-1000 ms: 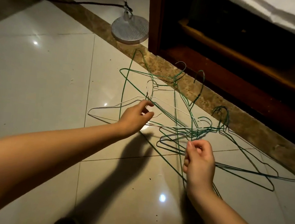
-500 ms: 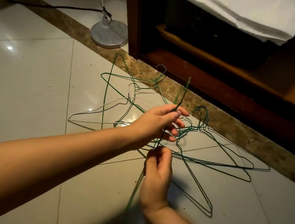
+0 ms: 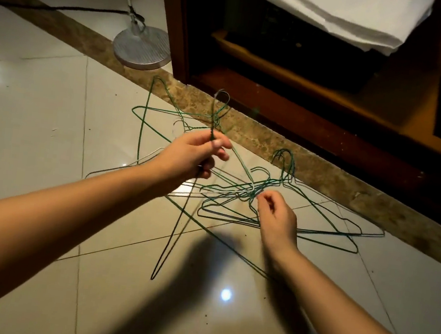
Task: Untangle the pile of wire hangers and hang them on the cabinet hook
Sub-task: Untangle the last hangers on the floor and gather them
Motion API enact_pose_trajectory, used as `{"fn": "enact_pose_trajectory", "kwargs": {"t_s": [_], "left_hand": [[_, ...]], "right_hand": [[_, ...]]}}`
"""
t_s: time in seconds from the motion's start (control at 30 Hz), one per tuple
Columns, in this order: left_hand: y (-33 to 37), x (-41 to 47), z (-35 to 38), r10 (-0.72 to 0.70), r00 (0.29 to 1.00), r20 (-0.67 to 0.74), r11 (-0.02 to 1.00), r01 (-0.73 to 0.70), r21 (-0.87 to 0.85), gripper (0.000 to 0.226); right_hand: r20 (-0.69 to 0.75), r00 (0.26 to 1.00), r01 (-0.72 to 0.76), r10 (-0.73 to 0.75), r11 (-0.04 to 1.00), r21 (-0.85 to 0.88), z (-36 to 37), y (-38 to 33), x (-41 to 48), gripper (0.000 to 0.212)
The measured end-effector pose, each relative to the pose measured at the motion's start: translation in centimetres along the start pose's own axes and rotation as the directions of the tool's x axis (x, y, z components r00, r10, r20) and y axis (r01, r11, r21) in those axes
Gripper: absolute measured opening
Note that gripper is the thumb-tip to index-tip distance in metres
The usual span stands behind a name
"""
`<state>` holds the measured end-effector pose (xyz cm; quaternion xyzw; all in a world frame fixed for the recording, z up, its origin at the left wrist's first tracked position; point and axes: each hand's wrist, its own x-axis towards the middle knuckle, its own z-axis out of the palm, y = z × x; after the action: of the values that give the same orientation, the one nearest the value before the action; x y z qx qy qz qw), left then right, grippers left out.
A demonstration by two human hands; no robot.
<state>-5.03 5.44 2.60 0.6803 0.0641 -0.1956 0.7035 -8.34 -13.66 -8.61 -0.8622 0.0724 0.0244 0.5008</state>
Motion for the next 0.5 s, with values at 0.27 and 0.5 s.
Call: {"fn": "enact_pose_trajectory", "kwargs": {"t_s": [0.27, 0.5], "left_hand": [[-1.3, -2.1, -8.4, -0.035, 0.968, -0.249, 0.999, 0.030, -0.024, 0.025], [-3.1, -4.0, -13.8, -0.032, 0.924, -0.381, 0.995, 0.064, 0.071, 0.024]], "right_hand": [[0.223, 0.972, 0.031, 0.067, 0.912, -0.410, 5.9, -2.1, 4.6, 0.033], [0.305, 0.949, 0.169, 0.085, 0.678, -0.716, 10.1, -2.2, 8.7, 0.052]]}}
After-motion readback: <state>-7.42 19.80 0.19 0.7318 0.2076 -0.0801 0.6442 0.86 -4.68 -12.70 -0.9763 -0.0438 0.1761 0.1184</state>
